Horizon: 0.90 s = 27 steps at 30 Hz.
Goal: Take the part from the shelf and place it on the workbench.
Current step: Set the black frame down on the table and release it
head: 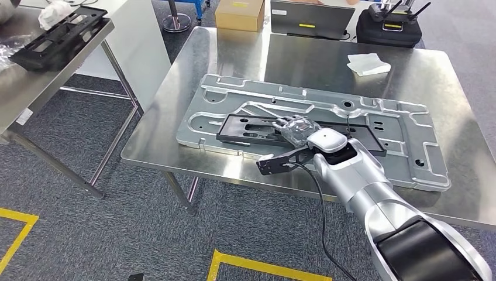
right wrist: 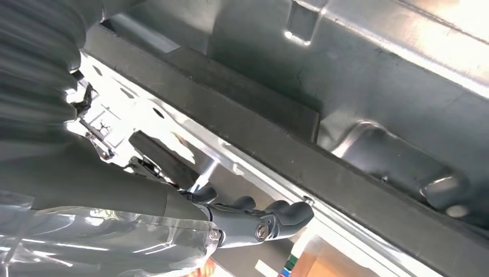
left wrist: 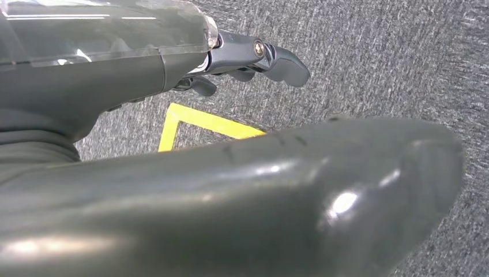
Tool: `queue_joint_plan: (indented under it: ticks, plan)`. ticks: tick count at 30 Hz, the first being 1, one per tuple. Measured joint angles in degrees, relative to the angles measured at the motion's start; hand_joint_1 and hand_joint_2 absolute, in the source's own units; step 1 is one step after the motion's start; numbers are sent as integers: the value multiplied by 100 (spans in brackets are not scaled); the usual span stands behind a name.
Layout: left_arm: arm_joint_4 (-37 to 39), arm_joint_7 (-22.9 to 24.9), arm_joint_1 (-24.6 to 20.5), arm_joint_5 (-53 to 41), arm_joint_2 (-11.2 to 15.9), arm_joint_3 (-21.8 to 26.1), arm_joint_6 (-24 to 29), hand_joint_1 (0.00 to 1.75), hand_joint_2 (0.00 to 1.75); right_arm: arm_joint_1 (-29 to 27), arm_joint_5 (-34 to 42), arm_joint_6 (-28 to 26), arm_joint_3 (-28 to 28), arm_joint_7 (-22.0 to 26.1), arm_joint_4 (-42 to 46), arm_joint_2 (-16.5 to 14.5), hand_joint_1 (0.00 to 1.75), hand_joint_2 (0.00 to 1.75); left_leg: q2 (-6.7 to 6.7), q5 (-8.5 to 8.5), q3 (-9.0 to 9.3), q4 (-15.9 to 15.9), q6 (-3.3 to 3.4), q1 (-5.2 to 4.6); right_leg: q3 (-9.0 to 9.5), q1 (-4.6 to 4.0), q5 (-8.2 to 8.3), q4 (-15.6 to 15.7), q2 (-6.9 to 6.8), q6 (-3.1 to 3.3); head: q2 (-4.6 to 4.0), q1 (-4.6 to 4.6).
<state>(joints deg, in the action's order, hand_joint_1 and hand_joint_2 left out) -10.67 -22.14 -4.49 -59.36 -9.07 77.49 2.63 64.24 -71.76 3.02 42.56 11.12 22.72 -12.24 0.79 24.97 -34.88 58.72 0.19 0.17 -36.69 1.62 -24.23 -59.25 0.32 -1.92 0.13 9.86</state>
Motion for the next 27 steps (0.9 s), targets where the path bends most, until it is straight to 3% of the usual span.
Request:
queue_joint_plan:
  ticks: [6, 8, 10, 13, 17, 20, 25, 27]
  plan:
    - [0, 2, -4, 53, -11, 66, 45, 0, 0, -21, 230, -265, -36, -201, -24, -30, 0, 175, 0, 0, 3, 0, 0, 0, 2, 0, 0, 0, 0, 0, 1, 0]
    - [0, 1, -3, 90, -16, 84, 54, 0, 0, -81, 817, -581, -224, -10, 71, -37, 0, 175, 0, 0, 5, 0, 0, 0, 3, 0, 0, 0, 1, 0, 1, 0]
    - [0, -4, -2, 89, -17, 94, 52, 0, 0, -257, 1869, -885, -642, 563, 471, -35, 0, 175, -1, 0, 7, 1, 0, 0, 3, -1, 0, 0, 2, 1, 0, 0]
    - [0, -14, 4, 53, -17, 95, 29, 0, 0, -815, 3721, -1057, -1452, 1425, 1942, 46, 0, 175, 11, 0, 8, 3, 0, 0, 5, -2, -2, 3, -12, 0, 0, 0]
    - [0, -10, 38, -47, -17, 87, -49, 0, 0, -1669, 5364, -1351, -2299, 1830, 4798, 386, 0, 175, 55, 9, 1, 10, 11, -9, 29, 0, -13, 22, -56, -9, 0, 0]
    - [0, -5, 65, -51, -16, 85, -61, 0, 0, -2034, 5604, -1483, -2698, 1866, 6272, 618, 0, 175, 35, 28, 11, 10, 27, -17, 39, 14, -11, 31, -34, -18, 0, 0]
    - [0, -2, 20, -57, -13, 81, -62, 0, 0, -2343, 5625, -1590, -2881, 1981, 7281, 764, 0, 175, 0, 53, 19, 40, 57, -54, 48, 32, -1, 36, -1, -47, -1, 0]
    - [0, 1, 17, -63, -13, 81, -58, 0, 0, -2429, 5685, -1748, -2930, 2055, 7497, 797, 0, 87, 1, 59, 16, 61, 77, -56, 57, 34, 3, 41, -1, -68, -1, 0]
